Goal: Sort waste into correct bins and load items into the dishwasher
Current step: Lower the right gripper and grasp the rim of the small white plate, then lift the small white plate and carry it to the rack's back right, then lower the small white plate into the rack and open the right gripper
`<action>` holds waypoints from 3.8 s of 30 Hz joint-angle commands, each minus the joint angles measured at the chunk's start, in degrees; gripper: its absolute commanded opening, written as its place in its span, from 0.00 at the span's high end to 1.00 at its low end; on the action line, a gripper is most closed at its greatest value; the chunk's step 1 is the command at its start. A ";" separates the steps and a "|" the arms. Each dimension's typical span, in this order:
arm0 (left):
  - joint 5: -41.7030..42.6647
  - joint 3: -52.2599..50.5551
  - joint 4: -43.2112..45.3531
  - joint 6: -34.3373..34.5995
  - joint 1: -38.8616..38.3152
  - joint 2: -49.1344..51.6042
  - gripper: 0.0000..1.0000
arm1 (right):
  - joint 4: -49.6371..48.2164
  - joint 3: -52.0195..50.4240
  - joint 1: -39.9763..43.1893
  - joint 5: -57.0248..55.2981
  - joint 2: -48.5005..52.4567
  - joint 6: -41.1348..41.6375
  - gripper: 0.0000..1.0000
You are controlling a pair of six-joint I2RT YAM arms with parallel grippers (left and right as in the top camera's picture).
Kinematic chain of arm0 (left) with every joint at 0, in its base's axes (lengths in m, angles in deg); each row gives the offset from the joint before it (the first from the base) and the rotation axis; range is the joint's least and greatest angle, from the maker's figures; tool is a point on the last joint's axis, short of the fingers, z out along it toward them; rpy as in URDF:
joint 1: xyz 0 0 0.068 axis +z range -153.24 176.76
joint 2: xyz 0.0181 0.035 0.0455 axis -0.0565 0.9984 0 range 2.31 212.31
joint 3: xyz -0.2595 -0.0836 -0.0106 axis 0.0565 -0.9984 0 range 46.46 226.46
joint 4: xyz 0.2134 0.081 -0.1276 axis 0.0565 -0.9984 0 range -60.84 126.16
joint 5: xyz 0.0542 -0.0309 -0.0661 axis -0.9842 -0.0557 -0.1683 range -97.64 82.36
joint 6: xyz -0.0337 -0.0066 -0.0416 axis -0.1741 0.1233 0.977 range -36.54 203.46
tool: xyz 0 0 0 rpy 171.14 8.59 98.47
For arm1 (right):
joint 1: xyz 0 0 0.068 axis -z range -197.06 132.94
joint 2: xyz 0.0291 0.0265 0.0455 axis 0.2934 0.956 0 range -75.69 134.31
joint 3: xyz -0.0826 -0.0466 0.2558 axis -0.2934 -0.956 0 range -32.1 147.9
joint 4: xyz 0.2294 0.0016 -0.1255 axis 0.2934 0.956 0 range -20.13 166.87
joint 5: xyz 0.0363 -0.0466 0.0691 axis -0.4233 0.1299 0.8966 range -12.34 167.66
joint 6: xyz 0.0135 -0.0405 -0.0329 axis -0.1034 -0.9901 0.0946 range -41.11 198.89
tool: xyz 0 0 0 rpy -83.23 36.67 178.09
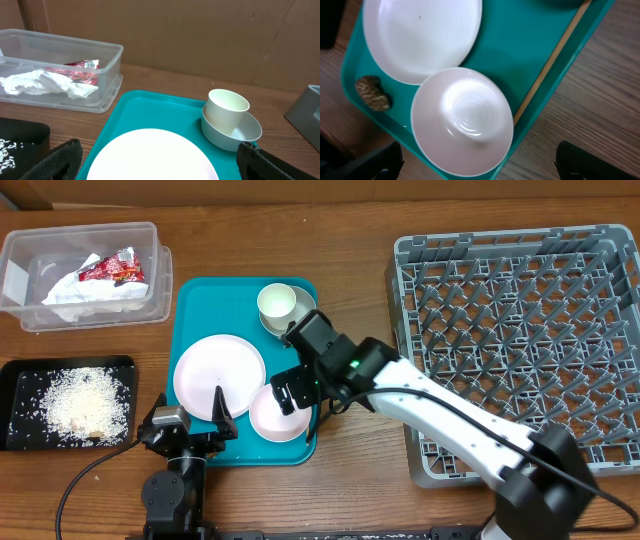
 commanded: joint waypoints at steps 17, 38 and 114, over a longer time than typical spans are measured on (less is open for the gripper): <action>-0.70 -0.24 0.15 -1.27 -0.22 -0.57 0.00 | -0.57 1.51 -0.17 1.05 10.21 6.10 0.28; -0.70 -0.24 0.15 -1.27 -0.22 -0.57 0.00 | -1.64 1.55 -0.17 1.07 10.84 10.86 0.80; -0.72 -0.24 0.15 -1.27 -0.22 -0.57 0.00 | -19.69 13.11 56.02 -74.84 16.48 -27.21 0.96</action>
